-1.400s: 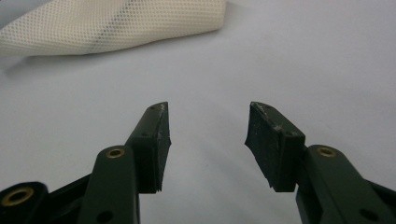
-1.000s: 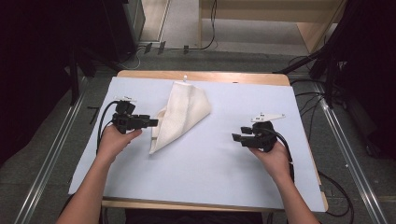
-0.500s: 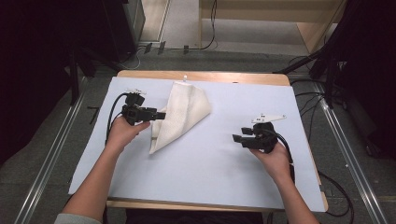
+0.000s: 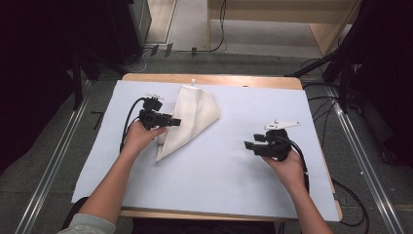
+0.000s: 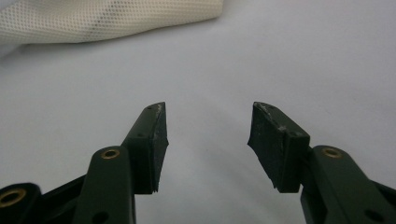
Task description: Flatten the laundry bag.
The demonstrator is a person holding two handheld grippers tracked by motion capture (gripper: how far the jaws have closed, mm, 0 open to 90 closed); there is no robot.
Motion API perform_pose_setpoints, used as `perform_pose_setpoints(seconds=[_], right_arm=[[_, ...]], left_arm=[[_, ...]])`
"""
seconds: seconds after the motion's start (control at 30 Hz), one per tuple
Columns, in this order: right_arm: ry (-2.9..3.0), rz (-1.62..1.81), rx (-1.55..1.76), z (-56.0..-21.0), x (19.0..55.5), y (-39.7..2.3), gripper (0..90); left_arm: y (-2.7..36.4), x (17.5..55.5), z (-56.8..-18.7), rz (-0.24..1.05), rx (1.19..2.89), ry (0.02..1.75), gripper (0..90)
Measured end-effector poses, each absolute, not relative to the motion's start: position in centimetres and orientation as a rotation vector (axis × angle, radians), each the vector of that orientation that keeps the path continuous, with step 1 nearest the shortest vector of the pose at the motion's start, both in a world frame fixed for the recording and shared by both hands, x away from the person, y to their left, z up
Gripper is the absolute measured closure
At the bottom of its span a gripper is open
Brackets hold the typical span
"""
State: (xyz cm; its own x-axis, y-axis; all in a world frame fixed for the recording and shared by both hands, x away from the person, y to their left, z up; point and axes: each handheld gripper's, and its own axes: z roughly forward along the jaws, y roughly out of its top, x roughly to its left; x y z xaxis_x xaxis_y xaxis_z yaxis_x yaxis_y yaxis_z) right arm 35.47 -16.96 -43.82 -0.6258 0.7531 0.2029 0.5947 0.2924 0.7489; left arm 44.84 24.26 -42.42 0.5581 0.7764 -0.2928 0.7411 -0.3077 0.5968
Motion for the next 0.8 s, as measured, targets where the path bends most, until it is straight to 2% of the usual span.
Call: perform_pose_setpoints(seconds=[0.27, 0.43, 0.47, 0.5, 0.53, 0.57, 0.63, 0.8], right_arm=[[2.359, 1.239, 1.256, -43.8, 35.2, -17.2, 47.9], [2.356, 1.239, 1.258, -43.8, 35.1, -17.3, 47.9], [2.355, 1.238, 1.257, -43.8, 35.1, -17.3, 47.9], [2.353, 1.239, 1.256, -43.8, 35.1, -17.4, 47.9], [2.351, 1.242, 1.258, -43.8, 35.1, -17.4, 48.0], [2.349, 1.242, 1.260, -43.8, 35.1, -17.4, 48.0], [2.345, 1.242, 1.256, -43.8, 35.1, -17.5, 48.1], [2.334, 1.248, 1.258, -43.6, 35.1, -17.7, 48.2]], left_arm=[[24.5, 45.3, -42.9, 0.021, 2.054, 1.241, 47.6], [23.8, 45.5, -43.6, -0.017, 2.075, 1.261, 65.0], [23.8, 45.5, -43.7, -0.019, 2.072, 1.261, 65.0], [23.8, 45.4, -43.5, -0.014, 2.072, 1.257, 70.1], [23.8, 45.3, -43.4, -0.005, 2.069, 1.245, 81.7], [23.8, 45.2, -43.1, 0.006, 2.063, 1.227, 85.8], [23.7, 44.9, -42.6, 0.020, 2.057, 1.209, 88.8], [23.2, 44.2, -41.5, 0.034, 2.053, 1.166, 89.6]])
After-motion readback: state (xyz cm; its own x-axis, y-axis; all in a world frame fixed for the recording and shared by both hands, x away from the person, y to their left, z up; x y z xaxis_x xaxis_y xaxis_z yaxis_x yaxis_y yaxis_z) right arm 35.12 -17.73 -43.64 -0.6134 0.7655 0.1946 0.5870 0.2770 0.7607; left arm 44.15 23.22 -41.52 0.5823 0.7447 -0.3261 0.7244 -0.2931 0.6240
